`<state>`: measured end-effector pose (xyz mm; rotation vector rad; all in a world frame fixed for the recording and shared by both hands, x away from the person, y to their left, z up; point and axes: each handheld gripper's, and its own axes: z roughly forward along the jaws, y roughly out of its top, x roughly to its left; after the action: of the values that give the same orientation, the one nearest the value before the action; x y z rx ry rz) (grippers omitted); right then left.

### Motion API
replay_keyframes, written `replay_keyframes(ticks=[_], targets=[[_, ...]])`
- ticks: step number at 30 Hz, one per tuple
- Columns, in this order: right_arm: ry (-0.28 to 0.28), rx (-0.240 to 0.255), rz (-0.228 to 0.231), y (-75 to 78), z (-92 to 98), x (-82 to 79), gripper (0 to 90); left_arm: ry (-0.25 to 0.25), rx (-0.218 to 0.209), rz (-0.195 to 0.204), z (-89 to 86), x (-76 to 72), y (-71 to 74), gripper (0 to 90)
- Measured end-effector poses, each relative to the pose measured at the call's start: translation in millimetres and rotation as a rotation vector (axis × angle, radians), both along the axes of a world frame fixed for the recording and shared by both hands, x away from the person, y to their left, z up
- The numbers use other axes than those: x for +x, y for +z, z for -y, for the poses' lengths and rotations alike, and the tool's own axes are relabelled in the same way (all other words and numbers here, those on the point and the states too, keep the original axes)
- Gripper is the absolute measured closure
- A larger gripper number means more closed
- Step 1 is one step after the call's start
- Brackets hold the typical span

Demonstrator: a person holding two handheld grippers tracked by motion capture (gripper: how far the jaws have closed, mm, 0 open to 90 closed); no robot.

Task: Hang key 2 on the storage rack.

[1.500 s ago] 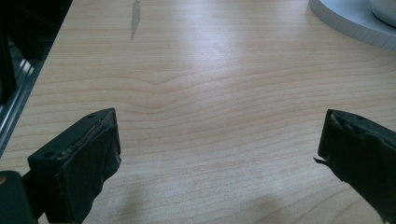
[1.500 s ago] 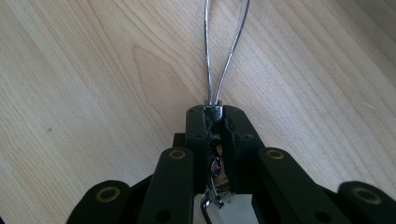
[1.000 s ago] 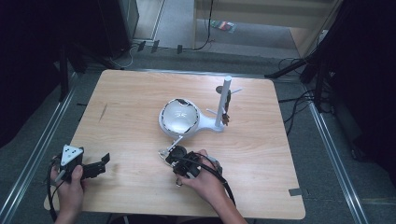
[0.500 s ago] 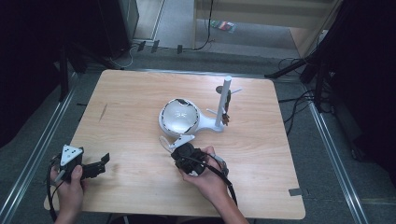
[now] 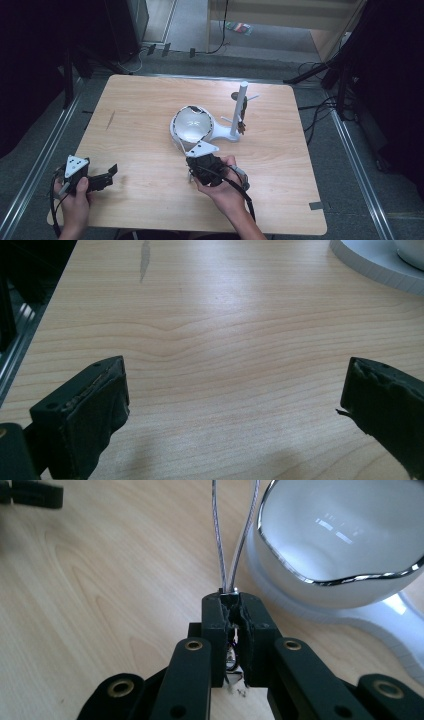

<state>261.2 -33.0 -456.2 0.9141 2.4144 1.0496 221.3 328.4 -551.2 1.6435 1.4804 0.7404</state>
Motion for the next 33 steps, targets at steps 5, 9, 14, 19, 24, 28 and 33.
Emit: replay_keyframes(ticks=[5, 9, 14, 19, 24, 28, 33], targets=[[-0.033, 0.068, 0.076, 3.9, 5.7, -2.8, 83.5, 0.0, 0.0, 0.0, 0.0, 0.0, 0.0, 0.0], [-0.052, 0.11, 0.138, 6.7, 11.3, -4.2, 83.5, 0.003, -0.003, 0.004, 0.3, 0.2, -0.2, 0.0], [-0.087, 0.162, 0.212, 9.8, 18.1, -6.3, 83.5, 0.0, 0.002, 0.003, 0.2, 0.1, -0.2, 0.0], [-0.121, 0.199, 0.304, 13.1, 24.8, -8.2, 83.5, -0.002, 0.001, 0.003, 0.1, 0.1, -0.2, 0.0], [-0.164, 0.213, 0.345, 16.4, 31.3, -8.5, 83.5, 0.0, 0.001, 0.003, 0.5, 0.0, -0.2, 0.0], [-0.201, 0.219, 0.383, 18.2, 35.7, -9.3, 83.5, -0.001, 0.001, 0.002, 0.4, 0.1, -0.1, 0.0], [-0.238, 0.228, 0.422, 20.5, 42.5, -8.6, 83.5, -0.002, 0.0, 0.002, 0.3, 0.1, -0.1, 0.0]])
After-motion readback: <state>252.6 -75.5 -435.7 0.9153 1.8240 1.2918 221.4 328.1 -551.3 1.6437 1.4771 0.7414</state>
